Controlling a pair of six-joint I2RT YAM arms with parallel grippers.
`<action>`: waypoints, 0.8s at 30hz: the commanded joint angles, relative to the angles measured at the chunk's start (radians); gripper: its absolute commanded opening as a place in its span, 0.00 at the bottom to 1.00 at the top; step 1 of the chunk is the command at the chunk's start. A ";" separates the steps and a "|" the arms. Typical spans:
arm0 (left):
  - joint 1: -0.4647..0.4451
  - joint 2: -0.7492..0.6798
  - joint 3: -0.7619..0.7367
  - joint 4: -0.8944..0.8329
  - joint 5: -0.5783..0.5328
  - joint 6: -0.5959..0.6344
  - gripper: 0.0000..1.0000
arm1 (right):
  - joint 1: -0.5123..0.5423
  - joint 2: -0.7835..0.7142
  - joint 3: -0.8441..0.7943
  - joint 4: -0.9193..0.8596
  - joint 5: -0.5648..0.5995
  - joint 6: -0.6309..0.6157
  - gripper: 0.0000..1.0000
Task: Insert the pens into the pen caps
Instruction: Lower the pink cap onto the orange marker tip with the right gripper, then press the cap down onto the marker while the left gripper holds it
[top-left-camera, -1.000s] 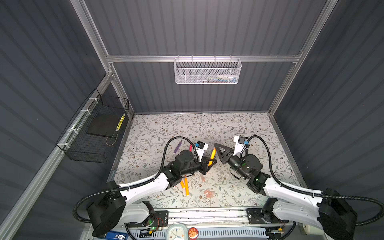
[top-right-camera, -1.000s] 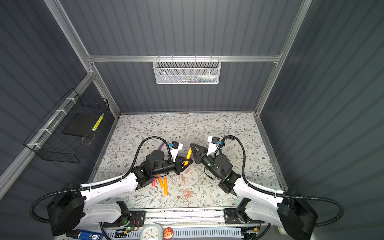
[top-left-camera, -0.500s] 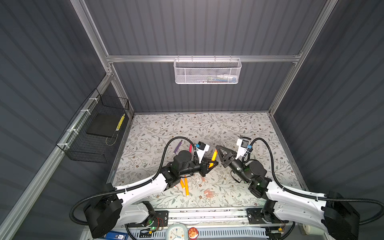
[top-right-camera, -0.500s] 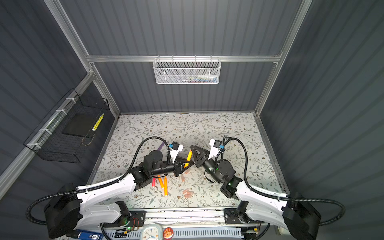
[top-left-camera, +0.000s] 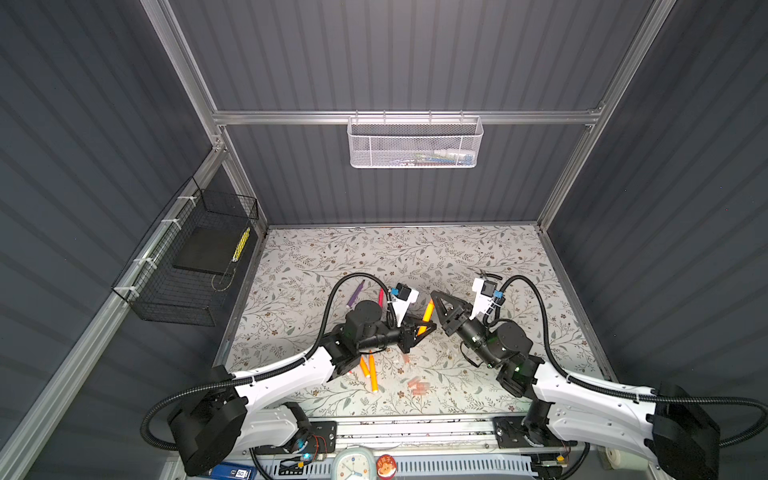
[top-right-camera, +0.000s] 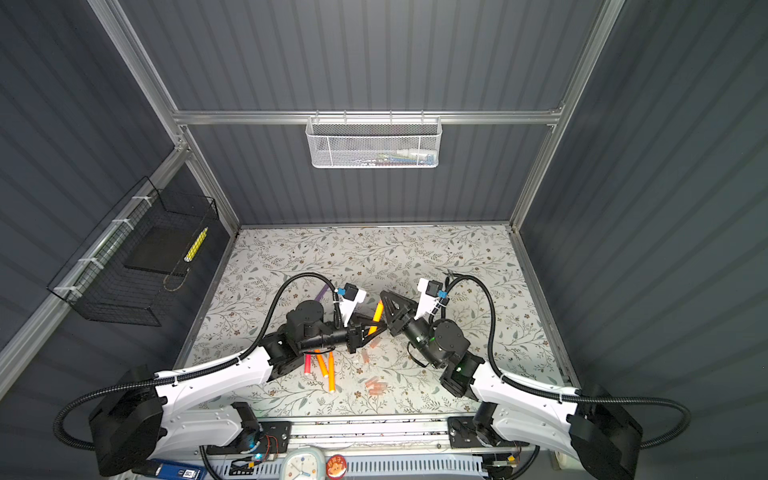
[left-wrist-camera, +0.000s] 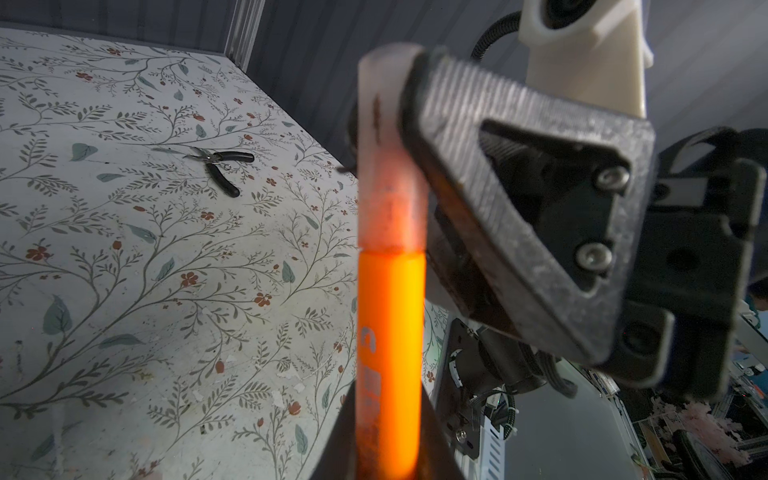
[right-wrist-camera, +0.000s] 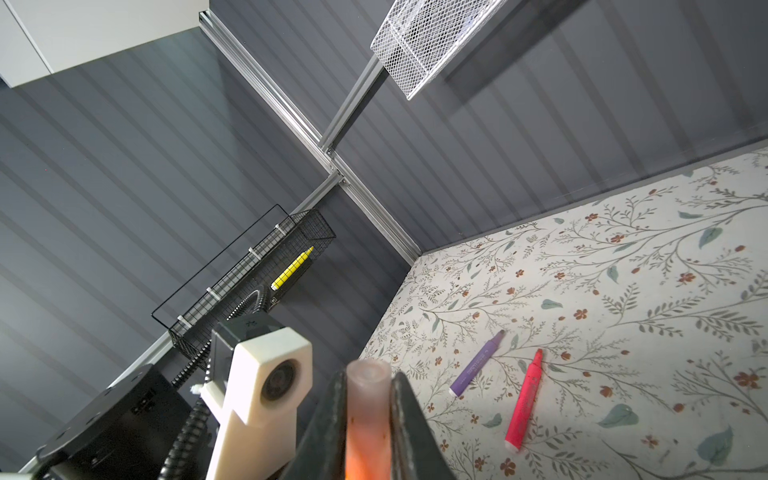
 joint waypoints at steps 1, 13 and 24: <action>0.012 0.002 0.012 0.117 -0.001 0.026 0.00 | 0.046 -0.005 0.000 -0.095 -0.110 -0.026 0.26; 0.012 0.017 -0.006 0.140 0.006 0.026 0.00 | 0.045 -0.124 -0.032 -0.167 -0.040 -0.036 0.60; 0.010 0.019 -0.012 0.123 0.025 0.056 0.00 | -0.022 -0.265 0.087 -0.388 -0.050 -0.076 0.71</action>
